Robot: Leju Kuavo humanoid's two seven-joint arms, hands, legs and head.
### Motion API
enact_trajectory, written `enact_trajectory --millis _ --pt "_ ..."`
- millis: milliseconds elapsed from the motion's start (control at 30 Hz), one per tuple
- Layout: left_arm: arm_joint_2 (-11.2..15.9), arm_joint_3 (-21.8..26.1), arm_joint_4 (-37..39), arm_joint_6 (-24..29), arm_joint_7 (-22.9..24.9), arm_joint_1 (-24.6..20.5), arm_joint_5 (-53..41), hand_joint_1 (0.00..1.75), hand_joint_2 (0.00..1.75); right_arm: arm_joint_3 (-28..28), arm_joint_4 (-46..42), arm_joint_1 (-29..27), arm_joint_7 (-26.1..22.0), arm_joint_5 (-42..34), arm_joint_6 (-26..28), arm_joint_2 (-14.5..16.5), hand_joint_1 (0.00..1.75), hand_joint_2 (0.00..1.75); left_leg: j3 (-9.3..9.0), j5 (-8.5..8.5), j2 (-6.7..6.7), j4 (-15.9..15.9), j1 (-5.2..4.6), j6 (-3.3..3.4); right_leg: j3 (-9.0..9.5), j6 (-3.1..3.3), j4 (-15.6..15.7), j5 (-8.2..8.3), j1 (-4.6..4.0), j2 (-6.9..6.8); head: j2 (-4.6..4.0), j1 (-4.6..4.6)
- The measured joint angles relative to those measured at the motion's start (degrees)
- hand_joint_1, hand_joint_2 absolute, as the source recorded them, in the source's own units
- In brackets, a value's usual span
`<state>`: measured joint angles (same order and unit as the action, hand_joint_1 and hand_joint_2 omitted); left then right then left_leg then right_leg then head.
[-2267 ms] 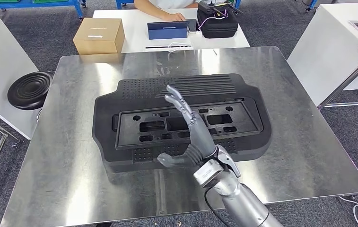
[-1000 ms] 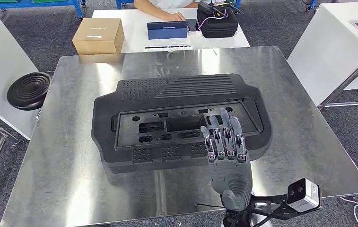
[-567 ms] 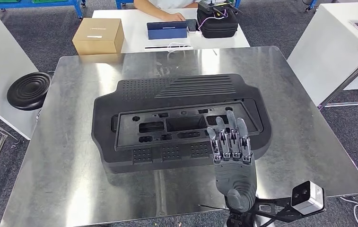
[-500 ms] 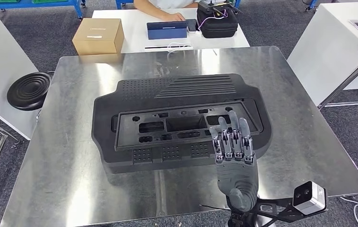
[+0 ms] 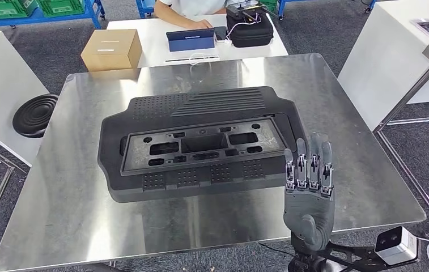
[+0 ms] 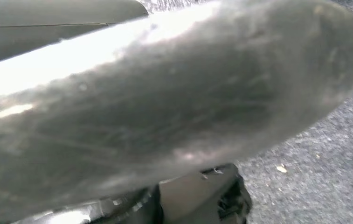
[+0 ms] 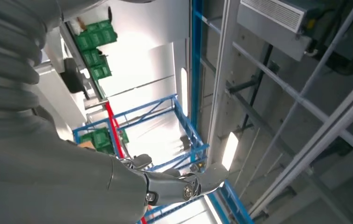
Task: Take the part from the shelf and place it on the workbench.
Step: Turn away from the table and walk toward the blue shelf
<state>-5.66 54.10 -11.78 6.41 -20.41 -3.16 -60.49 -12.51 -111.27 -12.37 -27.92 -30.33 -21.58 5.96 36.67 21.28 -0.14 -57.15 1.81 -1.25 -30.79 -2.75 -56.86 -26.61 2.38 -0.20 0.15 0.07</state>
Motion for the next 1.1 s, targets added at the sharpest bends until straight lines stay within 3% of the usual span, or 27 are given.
enact_trajectory --millis 33,100,167,200,233,267,333,400,533,733,767,800,833,867,900,933,967,1033,1100 --pt "-0.01 0.03 0.02 -0.02 -0.03 0.03 -0.02 0.0 0.0 0.23 0.0 -0.03 0.05 -0.04 -0.01 0.19 0.0 1.75 0.43 1.17 0.02 -1.05 0.19 -0.2 -0.12 0.54 -0.02 0.32 -0.02 -0.02 0.0 -0.05" --pt "-0.07 0.12 0.04 -0.06 -0.05 0.06 -0.04 0.0 0.0 0.54 0.01 -0.08 0.13 -0.11 -0.02 0.55 0.0 1.75 2.48 6.04 0.0 -6.88 0.32 -0.29 -0.58 1.43 -0.02 1.04 -0.17 -0.07 0.0 -0.21" --pt "-0.11 0.26 0.04 -0.07 -0.09 0.06 -0.05 0.0 0.0 0.8 0.02 -0.23 0.21 -0.1 -0.02 0.75 0.0 1.75 4.8 10.83 -0.05 -14.84 0.26 -0.25 -1.4 1.83 -0.09 1.64 -0.62 -0.08 0.0 -0.32" --pt "-0.11 0.34 0.04 -0.07 -0.13 0.06 -0.05 0.0 0.0 0.96 0.02 -0.31 0.24 -0.08 -0.01 0.79 0.0 1.75 5.01 11.87 -0.05 -17.04 0.24 -0.18 -1.78 1.87 -0.12 1.9 -0.84 -0.08 0.0 -0.34" --pt "-0.11 0.42 0.04 -0.08 -0.17 0.06 -0.04 0.0 0.0 1.13 0.02 -0.36 0.26 -0.05 -0.01 0.81 0.0 1.75 4.06 11.87 -0.05 -16.95 0.21 0.0 -2.1 1.83 -0.14 2.11 -0.99 -0.07 0.0 -0.33" --pt "-0.11 0.5 0.04 -0.09 -0.25 0.04 -0.04 0.0 0.0 1.32 0.02 -0.38 0.27 -0.01 0.01 0.85 0.0 1.75 1.92 11.01 -0.05 -14.53 0.16 0.24 -2.33 1.71 -0.16 2.31 -1.09 -0.05 0.0 -0.33" --pt "-0.11 0.71 0.04 -0.11 -0.39 -0.06 0.01 0.0 0.0 1.62 0.02 -0.38 0.28 0.09 0.07 0.99 0.0 1.75 -3.89 8.78 -0.07 -6.42 -0.03 0.74 -2.59 1.29 -0.24 2.64 -1.29 -0.02 0.0 -0.34" --pt "-0.13 0.89 0.04 -0.13 -0.54 -0.17 0.14 0.0 0.0 1.8 0.02 -0.37 0.32 0.22 0.19 1.17 0.0 1.75 -6.87 7.74 -0.15 -1.56 -0.44 1.1 -2.77 0.68 -0.33 3.04 -1.49 -0.04 0.0 -0.22" --pt "-0.15 1.08 0.04 -0.2 -0.66 -0.1 0.48 0.0 0.0 1.99 0.02 -0.46 0.35 0.62 0.61 1.31 0.0 1.75 -6.36 7.03 -0.2 -1.21 -1.24 2.12 -3.02 -0.62 -0.08 3.92 -1.17 -0.05 0.0 -0.11" --pt "-0.18 1.14 0.04 -0.2 -0.66 -0.14 0.49 0.0 0.0 2.04 0.02 -0.47 0.35 0.67 0.64 1.31 0.0 1.75 -6.11 6.5 -0.06 -0.92 -1.04 2.61 -3.31 -0.85 -0.33 3.79 -1.2 -0.03 0.0 -0.11" --pt "-0.18 1.2 0.04 -0.2 -0.67 -0.19 0.51 0.0 0.0 2.1 0.02 -0.5 0.36 0.71 0.7 1.3 0.0 1.75 -5.62 6.05 0.02 -0.86 -1.02 3.0 -4.31 -0.56 -2.47 2.03 -1.16 0.0 0.0 -0.01" --pt "-0.19 1.28 0.04 -0.21 -0.67 -0.24 0.55 0.0 0.0 2.23 0.02 -0.55 0.37 0.74 0.77 1.29 0.0 1.75 -4.59 5.24 0.12 -0.84 -1.1 3.43 -5.97 -0.35 -7.16 -0.77 -1.13 0.04 0.0 0.08" --pt "-0.23 1.37 0.04 -0.22 -0.68 -0.27 0.57 0.0 0.0 2.42 0.02 -0.6 0.37 0.78 0.82 1.28 0.0 1.75 -3.14 4.17 0.18 -0.86 -1.31 3.72 -5.82 -0.42 -9.58 -2.66 -1.15 0.08 0.0 0.17" --pt "-0.27 1.45 0.04 -0.24 -0.68 -0.29 0.6 0.0 0.0 2.62 0.02 -0.63 0.38 0.82 0.87 1.28 0.0 1.75 -1.62 3.0 0.17 -0.89 -1.55 3.94 -4.61 -0.48 -10.46 -4.22 -1.3 0.1 0.01 0.28" --pt "-0.35 1.5 0.04 -0.27 -0.68 -0.29 0.61 0.0 0.0 2.79 0.01 -0.61 0.38 0.87 0.88 1.27 0.0 1.75 -0.46 2.02 0.14 -0.93 -1.72 3.82 -1.62 -0.64 -8.14 -4.42 -1.5 0.1 0.01 0.28" --pt "-0.43 1.52 0.04 -0.28 -0.68 -0.29 0.59 0.0 0.0 2.88 0.01 -0.58 0.38 0.95 0.89 1.28 0.0 1.75 0.18 1.3 0.1 -0.95 -1.82 3.57 2.19 -0.64 -3.08 -3.5 -1.74 0.09 0.01 0.24" --pt "-0.49 1.53 0.04 -0.28 -0.69 -0.27 0.57 0.0 0.0 2.92 0.01 -0.57 0.39 1.03 0.94 1.28 0.0 1.75 0.36 0.84 0.07 -0.93 -1.89 3.29 3.97 -0.29 -0.17 -3.31 -1.95 0.08 0.01 0.21" --pt "-0.55 1.53 0.04 -0.32 -0.69 -0.25 0.53 0.0 0.0 2.95 0.01 -0.6 0.46 1.15 1.13 1.29 0.0 1.75 0.45 -0.03 0.11 -0.72 -1.9 2.56 4.48 0.43 1.45 -3.05 -2.23 0.1 0.0 0.13" --pt "-0.55 1.55 0.04 -0.38 -0.68 -0.18 0.49 0.0 0.0 2.96 0.02 -0.6 0.57 1.18 1.34 1.34 0.0 1.75 0.82 0.31 0.1 -1.07 -1.67 1.81 3.65 1.28 1.63 -2.16 -1.71 0.05 0.0 0.1"
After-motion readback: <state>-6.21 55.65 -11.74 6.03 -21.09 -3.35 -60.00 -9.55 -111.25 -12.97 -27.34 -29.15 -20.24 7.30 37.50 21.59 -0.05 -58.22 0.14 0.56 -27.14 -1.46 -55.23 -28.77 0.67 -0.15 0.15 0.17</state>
